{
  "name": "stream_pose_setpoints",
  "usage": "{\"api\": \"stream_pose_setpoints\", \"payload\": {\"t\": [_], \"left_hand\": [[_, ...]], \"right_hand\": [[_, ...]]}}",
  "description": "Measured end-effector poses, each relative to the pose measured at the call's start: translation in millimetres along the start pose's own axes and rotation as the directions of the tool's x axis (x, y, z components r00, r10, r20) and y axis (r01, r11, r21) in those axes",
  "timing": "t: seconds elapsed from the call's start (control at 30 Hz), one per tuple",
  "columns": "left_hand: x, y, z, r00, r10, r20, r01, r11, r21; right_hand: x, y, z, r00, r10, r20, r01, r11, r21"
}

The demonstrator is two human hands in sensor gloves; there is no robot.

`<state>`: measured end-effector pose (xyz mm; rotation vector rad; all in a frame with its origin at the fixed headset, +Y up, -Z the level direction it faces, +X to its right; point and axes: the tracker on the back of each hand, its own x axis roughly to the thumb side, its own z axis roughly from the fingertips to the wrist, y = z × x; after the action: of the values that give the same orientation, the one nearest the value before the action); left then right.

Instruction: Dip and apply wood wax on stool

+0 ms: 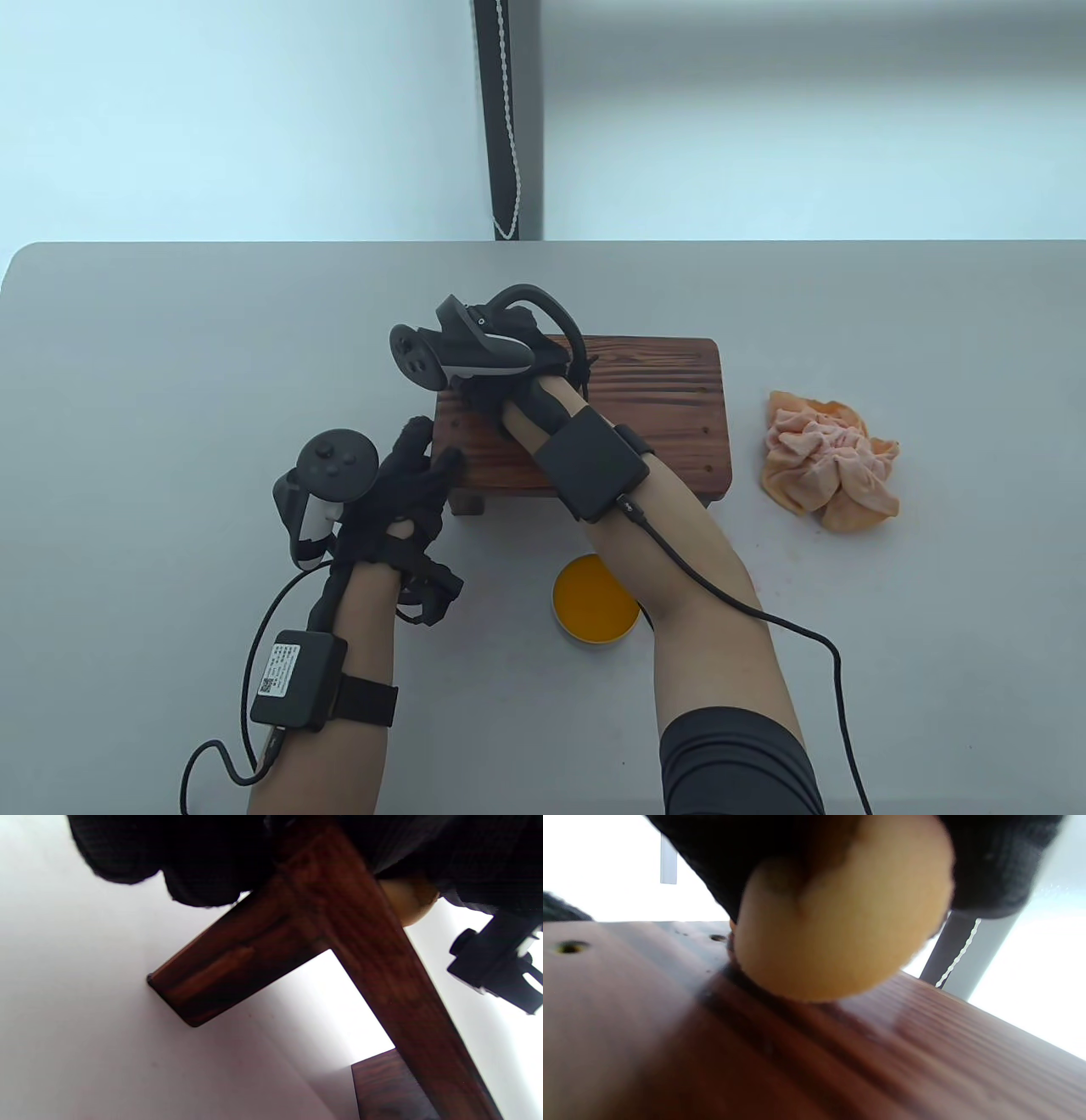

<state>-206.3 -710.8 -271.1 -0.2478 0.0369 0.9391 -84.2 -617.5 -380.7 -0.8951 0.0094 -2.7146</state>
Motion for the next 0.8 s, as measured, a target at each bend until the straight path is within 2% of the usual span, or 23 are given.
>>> {"api": "stream_pose_setpoints", "payload": {"t": [0.1,0.2,0.3,0.47,0.53,0.57,0.67,0.8], "left_hand": [[2,-1,1,1.000,-0.008,-0.003,0.008,1.000,0.008],[4,-1,2,0.999,-0.032,-0.004,0.032,0.999,0.011],[3,0,1,0.999,-0.037,-0.002,0.037,0.999,0.005],[3,0,1,0.999,-0.043,-0.003,0.043,0.999,0.004],[4,0,1,0.999,-0.048,-0.004,0.048,0.999,0.007],[4,0,1,0.999,-0.052,-0.006,0.052,0.999,0.008],[3,1,-1,0.999,-0.047,-0.005,0.047,0.999,-0.004],[3,1,0,0.999,-0.047,-0.006,0.047,0.999,0.000]], "right_hand": [[7,-7,11,0.996,-0.043,0.084,0.037,0.997,0.066],[10,-2,9,0.998,-0.042,0.047,0.044,0.999,-0.026],[1,3,2,0.999,-0.025,-0.021,0.024,0.997,-0.067],[3,0,14,0.999,0.043,0.014,-0.044,0.999,0.011],[8,-5,21,0.997,-0.010,0.076,0.006,0.999,0.049],[10,-4,21,0.997,-0.045,0.064,0.043,0.999,0.029],[3,5,12,0.998,-0.006,-0.064,0.001,0.996,-0.084],[-3,5,15,0.996,0.032,-0.085,-0.034,0.999,-0.023]]}}
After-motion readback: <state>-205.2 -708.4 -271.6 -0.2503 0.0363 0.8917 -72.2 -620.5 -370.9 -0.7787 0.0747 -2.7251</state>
